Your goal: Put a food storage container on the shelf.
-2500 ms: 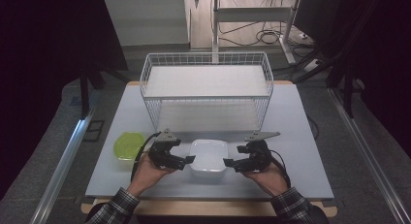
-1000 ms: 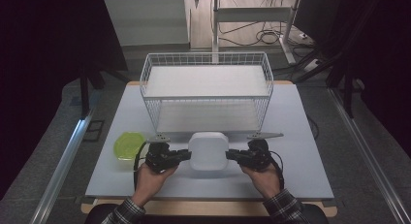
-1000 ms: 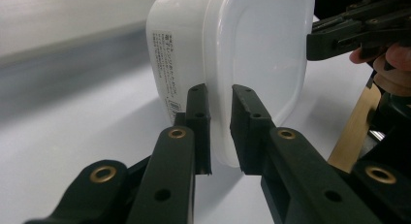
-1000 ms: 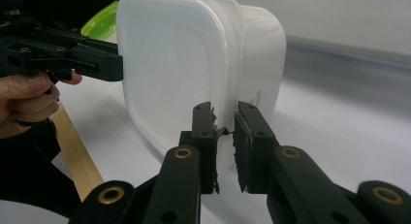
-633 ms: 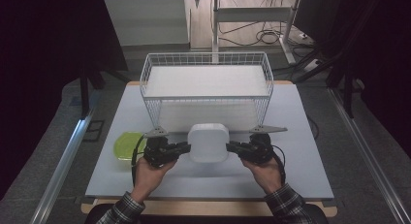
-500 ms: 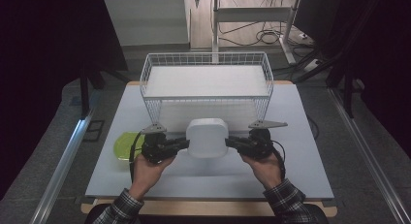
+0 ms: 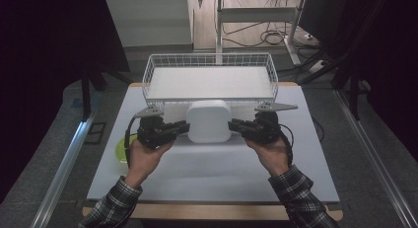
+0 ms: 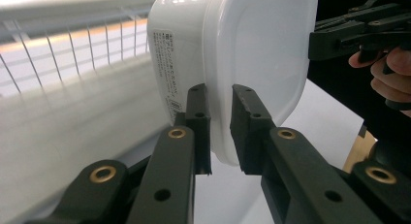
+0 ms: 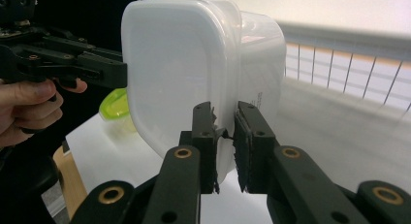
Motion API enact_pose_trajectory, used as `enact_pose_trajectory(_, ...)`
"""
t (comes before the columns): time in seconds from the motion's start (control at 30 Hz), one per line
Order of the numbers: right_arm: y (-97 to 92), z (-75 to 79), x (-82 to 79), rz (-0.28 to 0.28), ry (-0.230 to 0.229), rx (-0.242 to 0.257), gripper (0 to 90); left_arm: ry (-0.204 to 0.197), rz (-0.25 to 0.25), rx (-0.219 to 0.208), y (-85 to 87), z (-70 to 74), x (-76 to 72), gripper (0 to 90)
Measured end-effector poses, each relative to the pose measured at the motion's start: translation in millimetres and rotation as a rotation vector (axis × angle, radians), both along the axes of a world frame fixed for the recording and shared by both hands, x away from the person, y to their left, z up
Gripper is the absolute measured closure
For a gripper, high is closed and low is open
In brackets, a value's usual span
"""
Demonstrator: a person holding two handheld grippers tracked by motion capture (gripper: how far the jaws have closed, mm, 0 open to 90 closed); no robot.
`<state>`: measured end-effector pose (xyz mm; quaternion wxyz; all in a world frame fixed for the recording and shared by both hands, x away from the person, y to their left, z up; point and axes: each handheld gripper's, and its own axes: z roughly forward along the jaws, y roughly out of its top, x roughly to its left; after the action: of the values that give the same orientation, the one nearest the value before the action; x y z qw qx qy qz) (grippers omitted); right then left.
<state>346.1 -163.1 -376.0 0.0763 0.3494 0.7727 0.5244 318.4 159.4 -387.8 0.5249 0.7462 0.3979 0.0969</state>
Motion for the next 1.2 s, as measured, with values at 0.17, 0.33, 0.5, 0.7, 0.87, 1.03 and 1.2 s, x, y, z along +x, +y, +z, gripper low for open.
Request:
enact_pose_trajectory(0.17, 1.5, 16.3, 3.9, -0.001, -0.026, 0.007, 80.0, -0.03, 0.001, 0.013, 1.1, 19.3, 4.6, 78.9)
enact_pose_trajectory(0.33, 3.0, 32.4, 9.0, -0.004, -0.052, 0.015, 80.0, -0.052, 0.008, 0.018, 2.0, 37.1, 10.0, 78.8)
enact_pose_trajectory(0.5, 5.7, 50.3, 14.5, -0.008, -0.079, 0.018, 80.0, -0.074, 0.012, 0.018, 4.1, 53.4, 16.5, 78.8)
enact_pose_trajectory(0.7, 8.2, 66.7, 25.0, -0.013, -0.099, 0.021, 80.0, -0.093, 0.016, 0.007, 6.3, 66.9, 27.8, 78.6)
enact_pose_trajectory(0.87, 9.6, 74.1, 37.3, -0.019, -0.1, 0.022, 80.0, -0.089, 0.02, 0.001, 7.1, 72.2, 41.6, 78.6)
enact_pose_trajectory(1.03, 9.6, 80.0, 50.4, -0.034, -0.104, 0.027, 79.9, -0.09, 0.027, 0.004, 5.4, 78.9, 55.5, 78.5)
enact_pose_trajectory(1.2, 9.7, 81.4, 63.8, -0.05, -0.094, 0.025, 79.5, -0.078, 0.037, 0.011, 2.8, 81.0, 68.0, 78.5)
